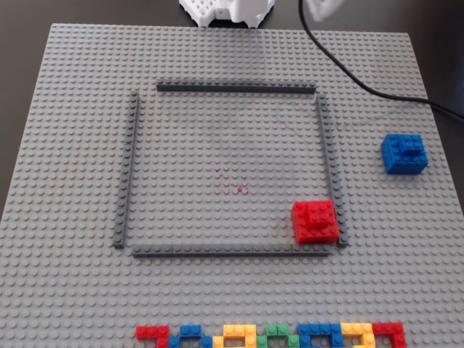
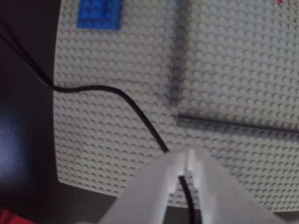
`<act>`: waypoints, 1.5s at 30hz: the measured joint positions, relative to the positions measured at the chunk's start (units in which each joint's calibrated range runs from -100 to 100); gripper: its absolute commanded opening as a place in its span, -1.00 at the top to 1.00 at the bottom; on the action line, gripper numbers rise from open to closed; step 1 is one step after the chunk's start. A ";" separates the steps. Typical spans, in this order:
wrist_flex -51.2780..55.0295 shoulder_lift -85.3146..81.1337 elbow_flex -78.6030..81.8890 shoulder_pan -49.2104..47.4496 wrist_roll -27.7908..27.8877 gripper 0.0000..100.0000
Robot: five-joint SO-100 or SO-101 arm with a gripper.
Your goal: Grab the cube and place it into the grid
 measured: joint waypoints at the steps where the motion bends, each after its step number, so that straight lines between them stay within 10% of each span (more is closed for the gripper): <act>1: 0.00 2.12 -2.12 -0.58 -0.29 0.99; 25: 2.34 53.27 -51.19 -9.55 -4.44 0.92; 45: 4.59 70.23 -66.20 -6.34 -5.62 0.49</act>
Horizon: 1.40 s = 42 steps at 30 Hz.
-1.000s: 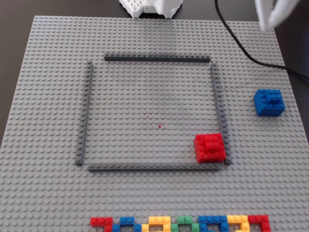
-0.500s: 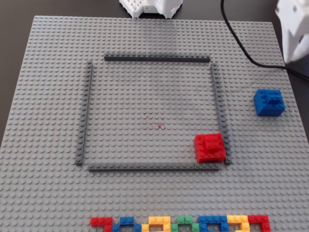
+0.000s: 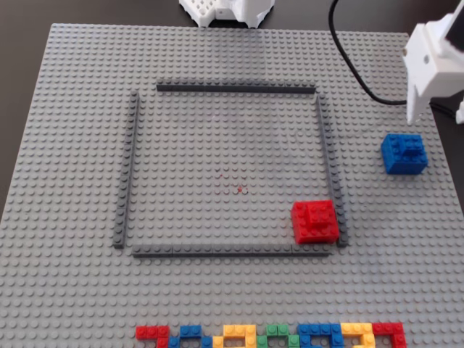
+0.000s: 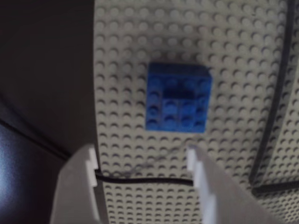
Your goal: Grab the cube and place it into the grid
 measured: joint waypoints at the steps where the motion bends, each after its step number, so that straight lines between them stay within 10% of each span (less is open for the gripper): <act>1: 0.00 0.25 0.00 0.00 0.00 0.48; 42: -0.39 5.85 -3.00 1.90 0.00 0.48</act>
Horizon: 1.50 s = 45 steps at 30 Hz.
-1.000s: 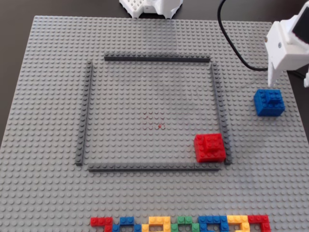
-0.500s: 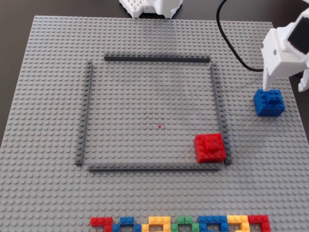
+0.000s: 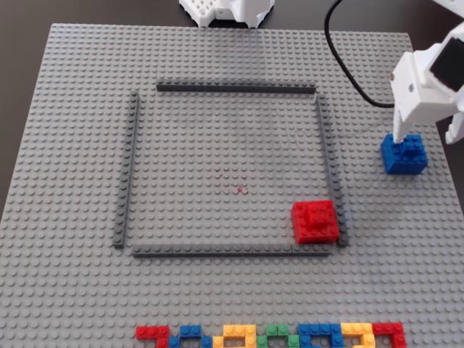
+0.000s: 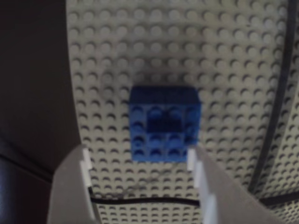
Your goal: Grab the cube and place it into the grid
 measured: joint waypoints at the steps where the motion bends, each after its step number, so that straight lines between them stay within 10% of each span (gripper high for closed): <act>1: -0.10 0.00 0.00 0.00 0.00 0.48; 45: -2.78 -0.25 3.35 0.00 0.00 0.61</act>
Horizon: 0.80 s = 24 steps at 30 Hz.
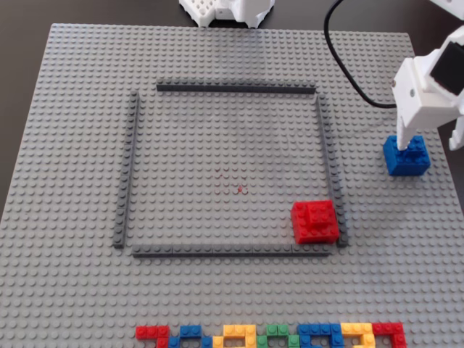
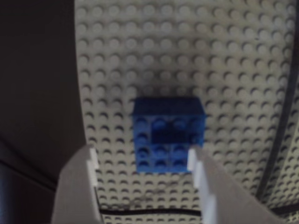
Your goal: Grab the cube and place it into the grid
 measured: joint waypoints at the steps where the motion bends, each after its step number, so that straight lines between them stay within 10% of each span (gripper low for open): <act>1: 0.00 -0.08 0.26 0.00 0.00 0.65; 24: -0.20 -1.02 1.06 0.80 0.00 0.84</act>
